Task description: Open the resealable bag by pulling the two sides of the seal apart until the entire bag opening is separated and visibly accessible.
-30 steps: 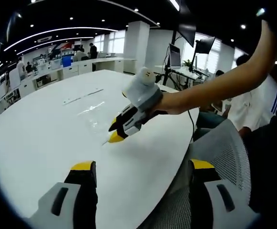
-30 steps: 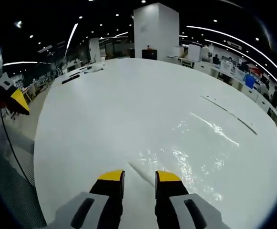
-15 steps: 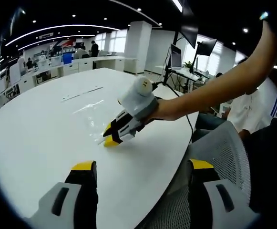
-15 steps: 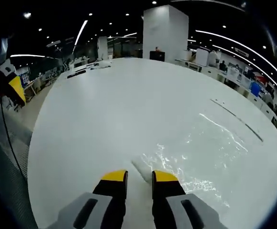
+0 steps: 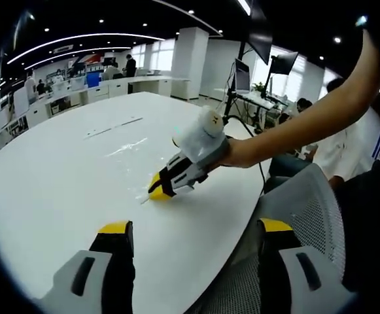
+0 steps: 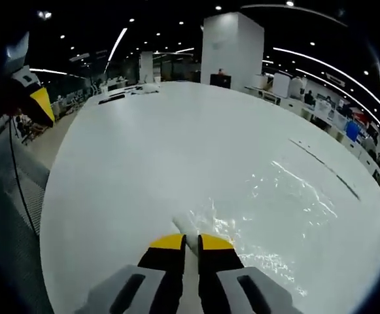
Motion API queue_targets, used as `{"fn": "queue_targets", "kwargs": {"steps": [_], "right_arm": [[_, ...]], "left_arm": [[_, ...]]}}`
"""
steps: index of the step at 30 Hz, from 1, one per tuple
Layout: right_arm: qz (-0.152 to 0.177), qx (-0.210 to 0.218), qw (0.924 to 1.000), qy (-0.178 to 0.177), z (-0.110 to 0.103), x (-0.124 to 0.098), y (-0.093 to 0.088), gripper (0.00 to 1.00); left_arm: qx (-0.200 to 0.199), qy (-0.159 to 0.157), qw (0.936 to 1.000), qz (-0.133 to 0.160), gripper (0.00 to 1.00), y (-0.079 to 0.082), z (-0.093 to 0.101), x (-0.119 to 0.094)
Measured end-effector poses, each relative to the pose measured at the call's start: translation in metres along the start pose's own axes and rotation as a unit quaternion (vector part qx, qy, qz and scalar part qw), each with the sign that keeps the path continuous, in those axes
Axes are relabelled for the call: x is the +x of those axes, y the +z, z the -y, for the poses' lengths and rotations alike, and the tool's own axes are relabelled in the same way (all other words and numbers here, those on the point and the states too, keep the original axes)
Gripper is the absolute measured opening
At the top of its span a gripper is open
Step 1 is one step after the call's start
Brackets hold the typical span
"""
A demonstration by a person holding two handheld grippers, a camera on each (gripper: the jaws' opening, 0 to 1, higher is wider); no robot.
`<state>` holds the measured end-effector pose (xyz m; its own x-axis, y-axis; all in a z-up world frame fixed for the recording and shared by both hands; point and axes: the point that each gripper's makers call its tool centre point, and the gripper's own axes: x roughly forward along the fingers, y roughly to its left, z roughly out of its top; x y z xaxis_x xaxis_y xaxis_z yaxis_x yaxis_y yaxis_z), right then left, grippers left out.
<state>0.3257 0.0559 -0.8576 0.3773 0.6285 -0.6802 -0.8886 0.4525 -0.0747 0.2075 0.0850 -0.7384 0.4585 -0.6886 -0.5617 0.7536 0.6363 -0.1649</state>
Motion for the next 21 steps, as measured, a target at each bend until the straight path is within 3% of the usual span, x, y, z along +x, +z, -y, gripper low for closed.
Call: {"fn": "queue_targets", "kwargs": {"steps": [3,6,10,18,21], "right_arm": [[-0.017,-0.056,0.9983,0.006,-0.008,-0.002,-0.001,0.01],[-0.021,-0.057,0.9979,0.022,-0.017,-0.003,-0.002,0.01],[-0.035,-0.054,0.9975,0.03,-0.021,-0.007,-0.007,0.01],[-0.055,-0.075,0.9932,0.07,-0.048,-0.023,-0.01,0.01],[-0.046,-0.043,0.9945,0.084,-0.058,-0.029,-0.007,0.01]], "left_arm": [[0.001,0.001,1.0,0.0,0.76,0.0,0.0,0.0],[0.017,0.019,0.9997,0.005,0.72,0.002,-0.004,-0.003],[0.018,0.016,0.9997,0.004,0.72,0.001,-0.005,-0.003],[0.045,0.007,0.9983,-0.035,0.72,-0.016,-0.001,0.002],[0.06,0.015,0.9975,-0.033,0.68,-0.014,0.0,0.0]]}}
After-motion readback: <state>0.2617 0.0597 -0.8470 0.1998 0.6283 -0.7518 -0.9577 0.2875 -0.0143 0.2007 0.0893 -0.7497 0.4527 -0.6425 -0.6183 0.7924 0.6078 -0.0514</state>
